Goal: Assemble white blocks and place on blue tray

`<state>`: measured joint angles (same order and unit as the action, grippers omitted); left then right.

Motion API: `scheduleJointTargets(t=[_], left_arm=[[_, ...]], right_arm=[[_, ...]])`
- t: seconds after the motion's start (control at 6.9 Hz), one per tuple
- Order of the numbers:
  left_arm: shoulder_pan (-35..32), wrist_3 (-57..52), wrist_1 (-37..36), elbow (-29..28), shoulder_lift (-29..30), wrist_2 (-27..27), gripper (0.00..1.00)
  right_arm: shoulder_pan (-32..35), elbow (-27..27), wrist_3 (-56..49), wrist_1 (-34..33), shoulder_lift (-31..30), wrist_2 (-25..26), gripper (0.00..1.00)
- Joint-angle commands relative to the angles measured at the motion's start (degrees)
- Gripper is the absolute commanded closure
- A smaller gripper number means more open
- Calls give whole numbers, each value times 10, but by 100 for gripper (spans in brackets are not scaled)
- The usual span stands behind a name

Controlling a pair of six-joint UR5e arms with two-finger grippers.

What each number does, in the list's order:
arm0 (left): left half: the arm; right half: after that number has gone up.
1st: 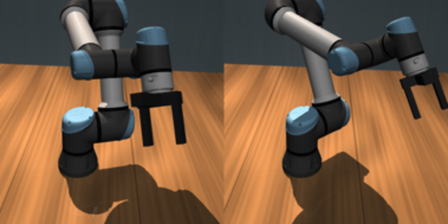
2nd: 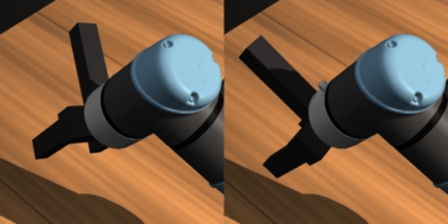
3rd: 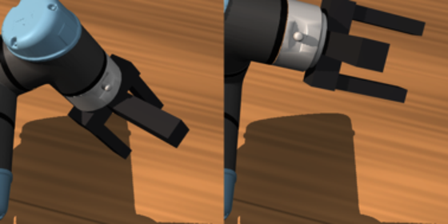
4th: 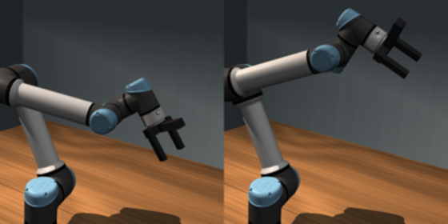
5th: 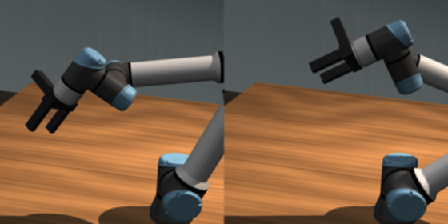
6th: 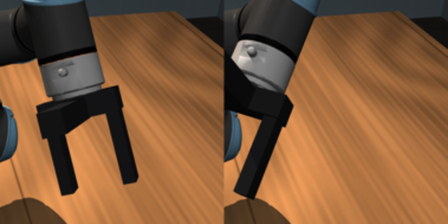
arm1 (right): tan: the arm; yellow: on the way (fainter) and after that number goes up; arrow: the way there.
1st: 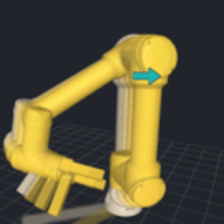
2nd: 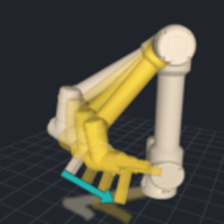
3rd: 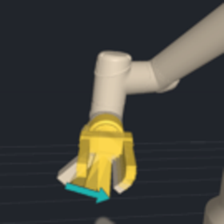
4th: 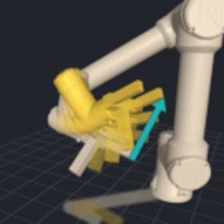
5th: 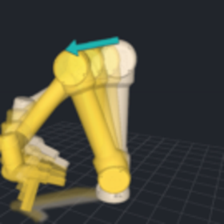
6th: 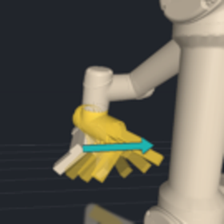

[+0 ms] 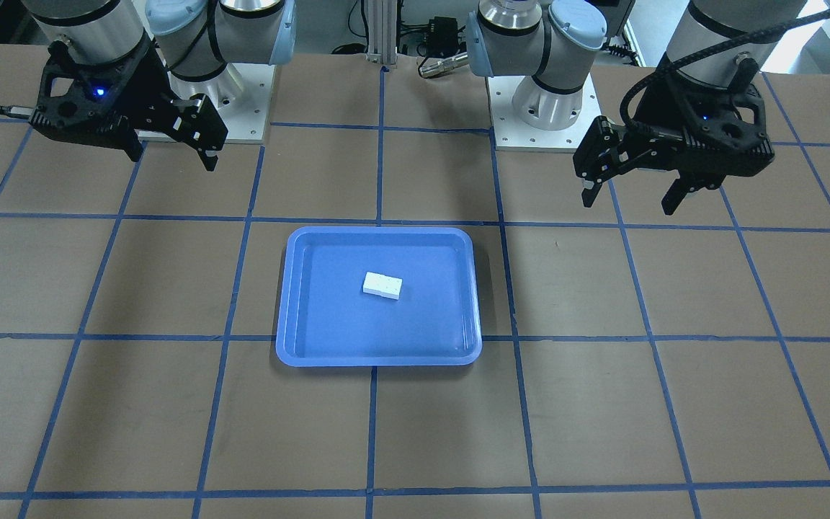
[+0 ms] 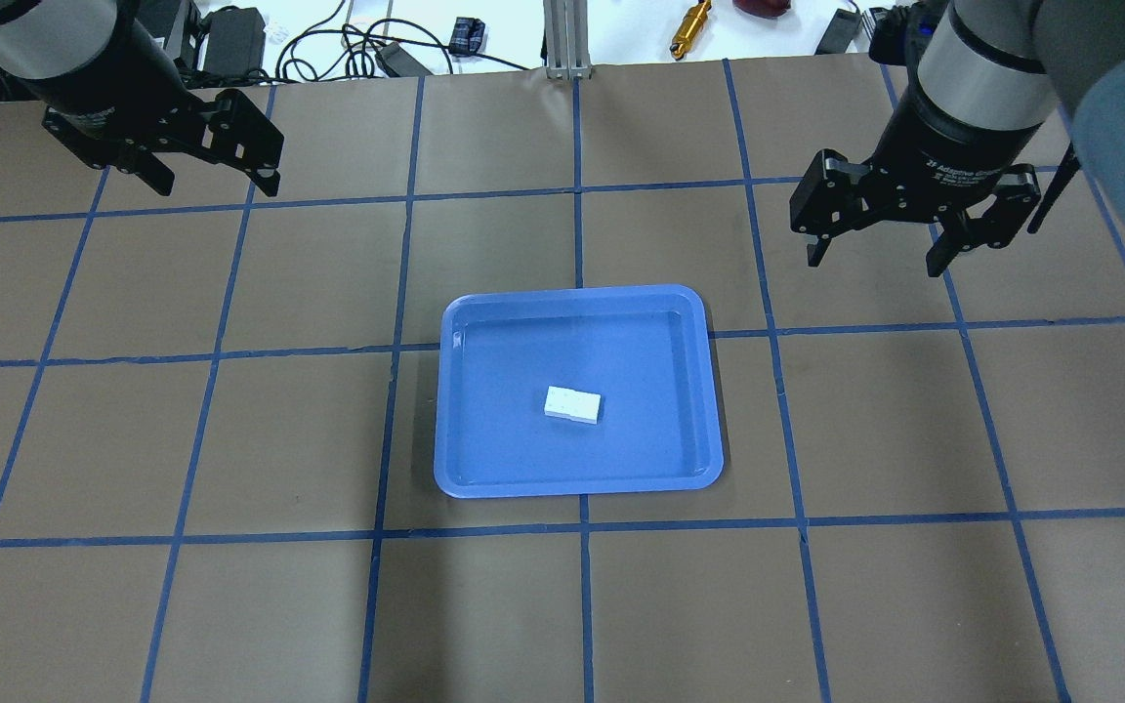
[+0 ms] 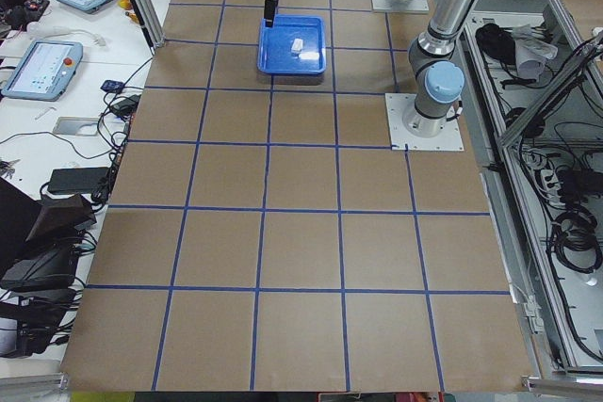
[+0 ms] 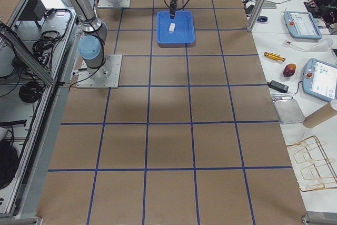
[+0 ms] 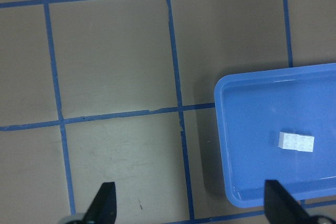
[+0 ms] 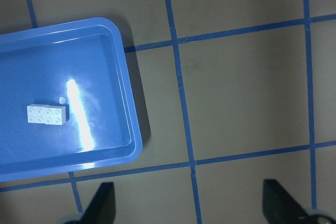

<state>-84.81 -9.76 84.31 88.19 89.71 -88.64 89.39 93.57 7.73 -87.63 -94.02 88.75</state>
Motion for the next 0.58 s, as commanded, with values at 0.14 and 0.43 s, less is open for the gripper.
scheduleJointTargets(t=[0.14,0.43], left_arm=[[0,0,-6,0,-1,-7,0],[0,0,-7,0,-1,-7,0]], right_arm=[[0,-1,1,0,1,-1,0],[0,-3,1,0,3,0,0]])
